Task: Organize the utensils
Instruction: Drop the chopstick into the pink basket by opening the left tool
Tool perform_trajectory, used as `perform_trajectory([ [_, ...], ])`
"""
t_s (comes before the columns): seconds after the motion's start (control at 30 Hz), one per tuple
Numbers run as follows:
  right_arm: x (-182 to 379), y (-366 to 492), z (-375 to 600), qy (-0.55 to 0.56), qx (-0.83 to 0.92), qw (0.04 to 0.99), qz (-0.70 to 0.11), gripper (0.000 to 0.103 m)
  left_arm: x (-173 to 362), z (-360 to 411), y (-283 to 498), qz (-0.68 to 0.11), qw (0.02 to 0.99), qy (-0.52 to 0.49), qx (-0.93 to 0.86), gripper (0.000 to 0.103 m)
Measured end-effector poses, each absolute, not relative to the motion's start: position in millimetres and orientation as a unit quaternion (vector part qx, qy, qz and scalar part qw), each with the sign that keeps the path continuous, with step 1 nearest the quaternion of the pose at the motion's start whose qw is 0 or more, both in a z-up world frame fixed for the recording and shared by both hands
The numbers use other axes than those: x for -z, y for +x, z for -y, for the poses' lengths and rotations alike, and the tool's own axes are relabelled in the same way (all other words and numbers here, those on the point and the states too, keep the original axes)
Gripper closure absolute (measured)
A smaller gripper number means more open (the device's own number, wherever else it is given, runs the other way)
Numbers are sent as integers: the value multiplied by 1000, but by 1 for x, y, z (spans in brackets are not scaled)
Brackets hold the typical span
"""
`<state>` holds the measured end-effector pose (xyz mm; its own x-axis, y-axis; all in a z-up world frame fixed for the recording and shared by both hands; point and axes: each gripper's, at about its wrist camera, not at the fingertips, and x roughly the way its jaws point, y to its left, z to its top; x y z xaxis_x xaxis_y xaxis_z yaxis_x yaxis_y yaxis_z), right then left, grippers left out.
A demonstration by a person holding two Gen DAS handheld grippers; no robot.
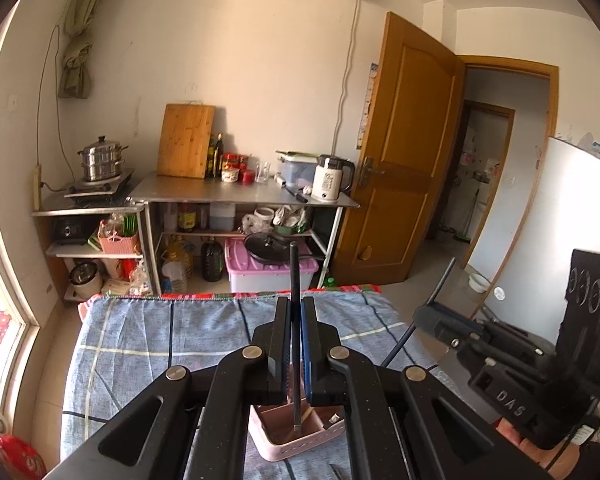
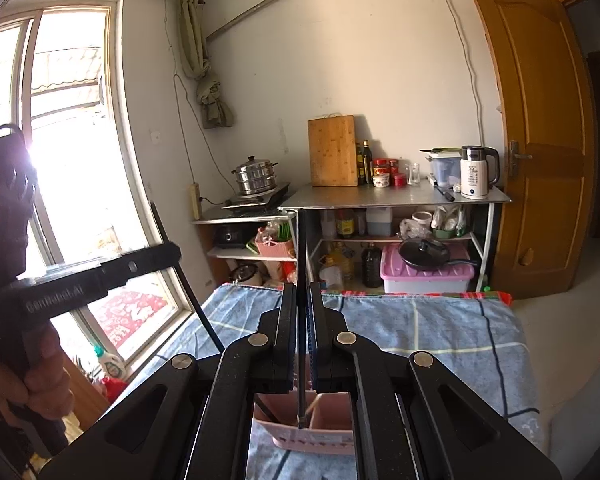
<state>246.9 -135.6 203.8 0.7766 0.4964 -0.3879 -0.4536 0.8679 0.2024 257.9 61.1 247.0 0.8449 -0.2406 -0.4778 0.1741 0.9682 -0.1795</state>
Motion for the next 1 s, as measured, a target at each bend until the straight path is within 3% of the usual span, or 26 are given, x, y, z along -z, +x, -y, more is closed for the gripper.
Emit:
perform_trajectory([
  [0.63, -135, 271, 126, 41, -250, 920, -299, 98, -158, -73, 282, -323, 937, -91, 100, 99],
  [1.0, -129, 263, 139, 49, -238, 919, -311, 91, -156, -72, 263, -314, 939, -94, 100, 98],
])
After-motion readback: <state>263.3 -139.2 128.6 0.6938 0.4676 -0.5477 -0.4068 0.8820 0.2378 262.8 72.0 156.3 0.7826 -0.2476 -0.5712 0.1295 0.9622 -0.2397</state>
